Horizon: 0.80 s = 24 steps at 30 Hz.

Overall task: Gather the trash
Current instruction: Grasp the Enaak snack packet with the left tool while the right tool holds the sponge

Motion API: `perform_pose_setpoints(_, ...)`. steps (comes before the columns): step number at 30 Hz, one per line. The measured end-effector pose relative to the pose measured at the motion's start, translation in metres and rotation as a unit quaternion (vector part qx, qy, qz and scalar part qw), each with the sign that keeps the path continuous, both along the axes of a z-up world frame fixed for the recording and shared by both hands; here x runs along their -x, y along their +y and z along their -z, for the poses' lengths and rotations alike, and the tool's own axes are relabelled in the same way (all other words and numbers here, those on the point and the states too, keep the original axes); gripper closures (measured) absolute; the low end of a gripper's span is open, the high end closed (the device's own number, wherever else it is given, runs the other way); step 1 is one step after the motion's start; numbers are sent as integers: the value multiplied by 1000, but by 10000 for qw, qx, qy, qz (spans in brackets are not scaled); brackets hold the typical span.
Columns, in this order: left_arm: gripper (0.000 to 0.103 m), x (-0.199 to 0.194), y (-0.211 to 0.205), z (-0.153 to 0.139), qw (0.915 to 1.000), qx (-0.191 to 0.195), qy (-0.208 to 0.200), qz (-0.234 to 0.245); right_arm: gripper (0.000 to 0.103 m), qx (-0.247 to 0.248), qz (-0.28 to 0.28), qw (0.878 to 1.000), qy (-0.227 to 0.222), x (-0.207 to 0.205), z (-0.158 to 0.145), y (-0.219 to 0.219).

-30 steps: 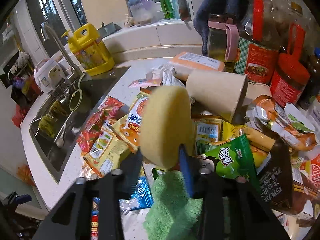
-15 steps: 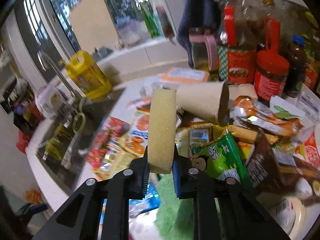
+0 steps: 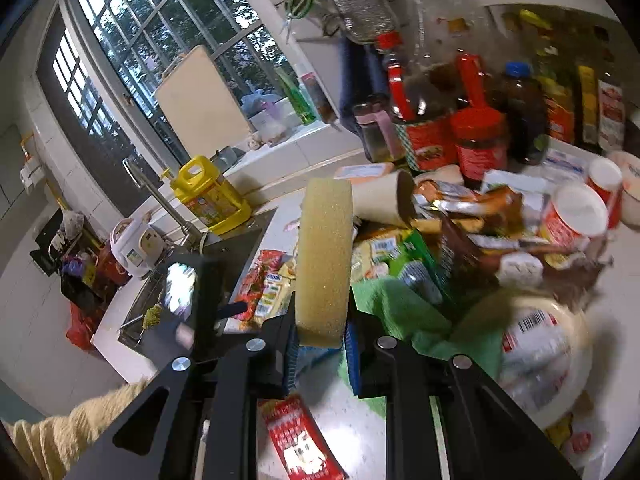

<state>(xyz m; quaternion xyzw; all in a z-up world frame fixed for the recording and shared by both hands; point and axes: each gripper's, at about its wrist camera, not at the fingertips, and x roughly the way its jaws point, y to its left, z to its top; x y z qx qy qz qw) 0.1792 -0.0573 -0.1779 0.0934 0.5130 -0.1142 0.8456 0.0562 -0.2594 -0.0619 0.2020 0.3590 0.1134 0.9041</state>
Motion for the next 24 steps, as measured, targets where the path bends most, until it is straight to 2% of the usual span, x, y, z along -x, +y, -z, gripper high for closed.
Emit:
perform_pose_setpoints(2, 11, -8, 0, 4, 10000, 10, 48, -10, 83, -22, 42, 10000, 23, 4, 2, -3)
perform_pose_setpoints(7, 12, -22, 12, 14, 9987, 326, 296, -266, 83, -69, 57, 9999, 69, 6, 8, -4)
perform_pose_setpoints(9, 35, -21, 14, 11, 9994, 215, 147, -247, 83, -72, 34, 9999, 74, 7, 10, -3)
perform_pose_setpoints(11, 39, -22, 13, 6, 9991, 343, 158, -167, 83, -86, 10, 9999, 60, 8, 10, -1)
perform_pose_setpoints(12, 39, -20, 16, 4, 9982, 544, 199, -137, 83, -96, -11, 9999, 49, 7, 9, 1)
perform_pose_setpoints(18, 41, 8, 24, -18, 9979, 648, -32, -11, 83, -122, -126, 9998, -52, 5, 5, 8)
perform_pose_setpoints(24, 41, 54, 40, -65, 9948, 879, -493, 148, 83, -144, -212, 9996, -128, 7, 3, 14)
